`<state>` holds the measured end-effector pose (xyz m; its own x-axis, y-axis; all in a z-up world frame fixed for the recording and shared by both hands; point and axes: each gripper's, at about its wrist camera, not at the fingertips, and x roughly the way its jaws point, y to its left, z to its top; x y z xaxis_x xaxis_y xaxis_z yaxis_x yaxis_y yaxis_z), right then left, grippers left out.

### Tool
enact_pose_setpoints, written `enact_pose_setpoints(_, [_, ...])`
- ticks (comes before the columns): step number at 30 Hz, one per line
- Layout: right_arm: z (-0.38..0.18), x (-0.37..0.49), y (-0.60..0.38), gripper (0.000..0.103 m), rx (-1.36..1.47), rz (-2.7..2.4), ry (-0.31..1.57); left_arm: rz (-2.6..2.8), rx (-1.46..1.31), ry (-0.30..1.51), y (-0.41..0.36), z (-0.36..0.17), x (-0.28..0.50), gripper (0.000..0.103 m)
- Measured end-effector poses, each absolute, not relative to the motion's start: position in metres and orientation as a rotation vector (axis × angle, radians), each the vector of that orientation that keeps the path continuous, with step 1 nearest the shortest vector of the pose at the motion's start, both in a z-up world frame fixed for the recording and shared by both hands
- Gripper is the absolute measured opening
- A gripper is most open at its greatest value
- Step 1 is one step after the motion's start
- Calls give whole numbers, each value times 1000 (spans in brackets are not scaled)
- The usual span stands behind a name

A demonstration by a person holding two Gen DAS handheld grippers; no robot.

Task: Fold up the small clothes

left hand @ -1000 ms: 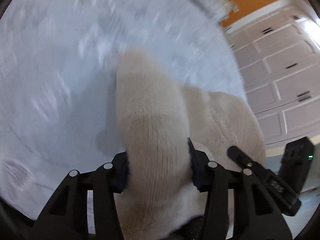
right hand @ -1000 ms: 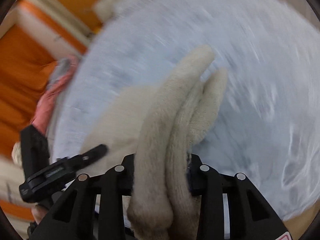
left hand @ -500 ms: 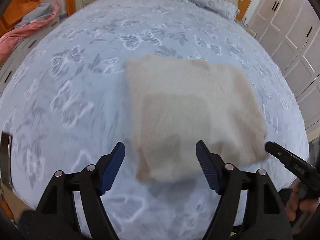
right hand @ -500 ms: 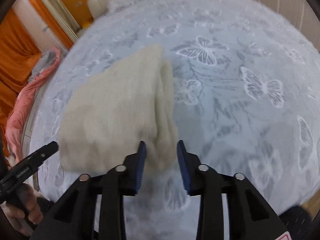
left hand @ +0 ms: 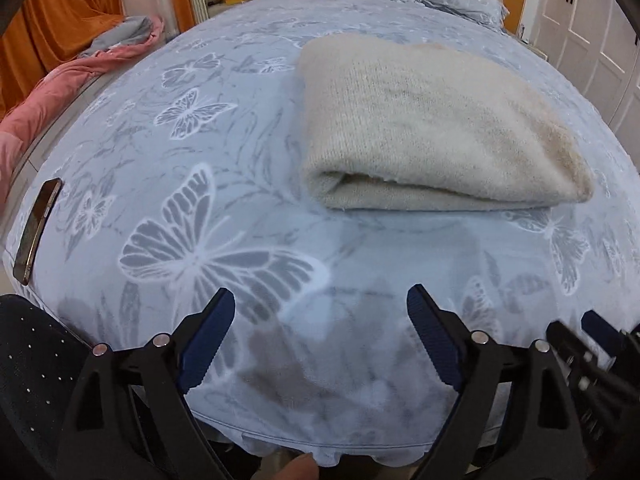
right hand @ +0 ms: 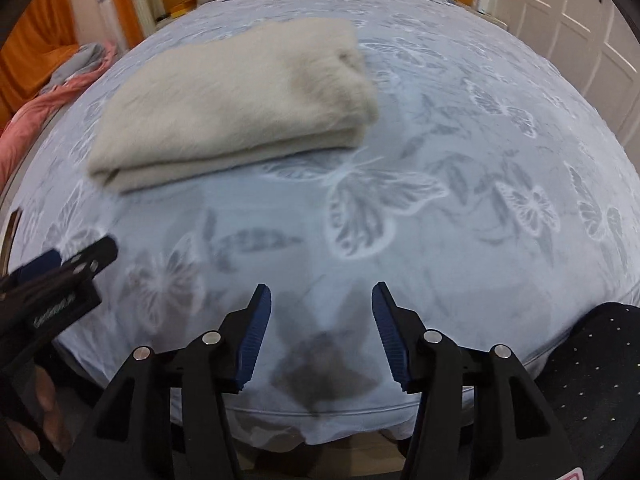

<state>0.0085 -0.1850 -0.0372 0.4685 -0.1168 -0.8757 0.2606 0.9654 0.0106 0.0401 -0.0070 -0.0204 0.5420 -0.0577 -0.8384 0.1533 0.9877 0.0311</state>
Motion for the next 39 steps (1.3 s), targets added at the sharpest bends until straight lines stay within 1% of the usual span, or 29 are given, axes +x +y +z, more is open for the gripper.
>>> enact_pose_setpoints(1, [-37,9,-183,56,147,-223,1052,-125,110,981,-7,-20,39,86])
enact_pose_setpoints(3, [-38,11,-184,63,163,-213,1018,-118,123,966,-8,-21,35,86])
enact_pose_setpoints(5, [-40,13,-183,64,161,-234,1015,-117,131,961,-10,-24,32,86])
enact_pose_setpoints(8, [-48,19,-188,64,172,-244,1058,-132,162,957,-17,-24,29,86])
enact_pose_setpoints(10, [-45,18,-190,66,185,-250,1044,-133,177,945,-20,-23,29,87])
enact_pose_setpoints(11, [-45,17,-190,70,186,-253,1042,-138,182,942,-20,-23,29,90])
enact_pose_setpoints(13, [-49,20,-192,77,187,-255,1067,-150,196,952,-24,-25,29,91])
enact_pose_setpoints(16, [-56,24,-193,82,193,-254,1101,-155,223,994,-28,-33,33,91])
enact_pose_setpoints(19, [-58,25,-192,87,179,-257,1112,-143,219,1053,-26,-43,41,94])
enact_pose_setpoints(20, [-60,25,-192,88,181,-257,1117,-145,205,1068,-23,-45,43,95])
enact_pose_setpoints(27, [-61,26,-192,91,189,-253,1123,-136,201,1068,-21,-45,44,96])
enact_pose_setpoints(31, [-61,26,-194,91,185,-251,1125,-106,199,1071,-19,-45,39,96])
enact_pose_setpoints(34, [-62,27,-193,91,173,-256,1128,-103,188,1096,-18,-49,42,98])
enact_pose_setpoints(39, [-62,27,-193,92,171,-257,1128,-103,183,1104,-17,-51,42,98])
